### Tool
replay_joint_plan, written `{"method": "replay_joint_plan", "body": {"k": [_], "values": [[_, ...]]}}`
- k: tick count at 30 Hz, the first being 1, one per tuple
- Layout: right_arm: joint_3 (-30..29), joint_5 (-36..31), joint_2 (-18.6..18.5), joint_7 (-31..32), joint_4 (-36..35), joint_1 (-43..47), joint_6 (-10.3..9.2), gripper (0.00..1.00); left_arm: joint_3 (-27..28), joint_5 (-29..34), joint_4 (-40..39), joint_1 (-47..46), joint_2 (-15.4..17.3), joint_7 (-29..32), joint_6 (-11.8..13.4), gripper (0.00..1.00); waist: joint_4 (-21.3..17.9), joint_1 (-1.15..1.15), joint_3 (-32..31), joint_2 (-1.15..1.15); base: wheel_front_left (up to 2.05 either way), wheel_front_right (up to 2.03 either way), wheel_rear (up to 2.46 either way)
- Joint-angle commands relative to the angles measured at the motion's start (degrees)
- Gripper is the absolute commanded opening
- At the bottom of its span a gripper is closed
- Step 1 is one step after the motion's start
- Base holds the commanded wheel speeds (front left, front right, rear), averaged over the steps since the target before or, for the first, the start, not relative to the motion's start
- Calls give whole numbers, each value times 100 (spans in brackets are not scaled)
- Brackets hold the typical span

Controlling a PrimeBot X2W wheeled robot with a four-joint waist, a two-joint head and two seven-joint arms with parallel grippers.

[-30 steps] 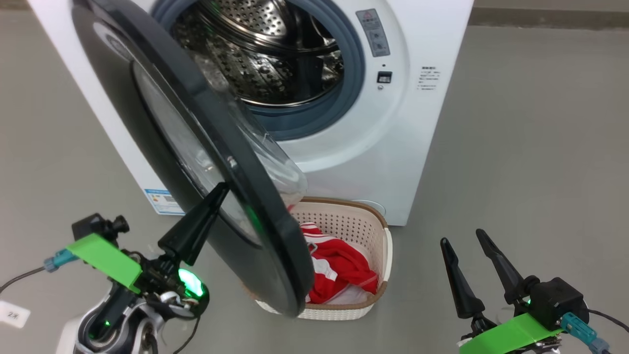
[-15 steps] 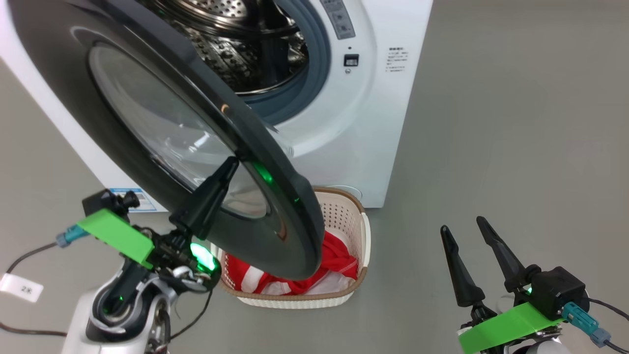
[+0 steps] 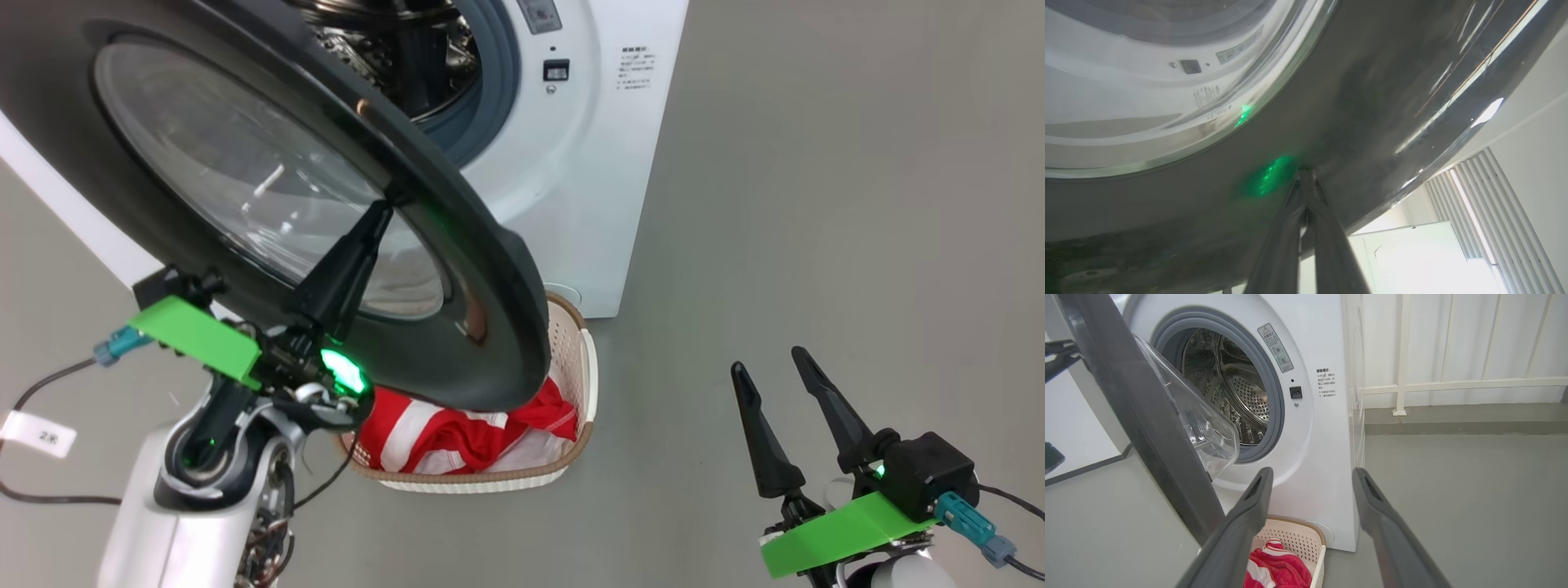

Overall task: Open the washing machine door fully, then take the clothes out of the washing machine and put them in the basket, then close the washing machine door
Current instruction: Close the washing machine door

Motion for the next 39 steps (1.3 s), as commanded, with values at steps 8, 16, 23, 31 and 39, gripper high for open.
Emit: {"method": "replay_joint_plan", "body": {"k": [8, 16, 23, 31, 39], "values": [[183, -70, -38, -37, -164, -251, 35, 100, -23, -119, 204, -690, 84, -348, -191, 0, -114, 0, 191, 0, 0, 0, 0], [236, -78, -38, -37, -181, -305, 35, 100, -149, -105, 522, -1077, 84, -767, -304, 0, -188, 0, 332, 0, 0, 0, 0], [254, -91, -38, -37, -212, -426, 35, 100, -246, -60, 871, -1549, 84, -1090, -412, 0, -286, 0, 571, 0, 0, 0, 0], [267, -76, -38, -37, -227, -548, 35, 100, -332, 22, 1171, -2108, 84, -1413, -499, 0, -421, 0, 821, 0, 0, 0, 0], [281, -47, -38, -37, -247, -641, 35, 100, -475, 122, 1291, -2476, 84, -1617, -541, 0, -522, 0, 1000, 0, 0, 0, 0]]}}
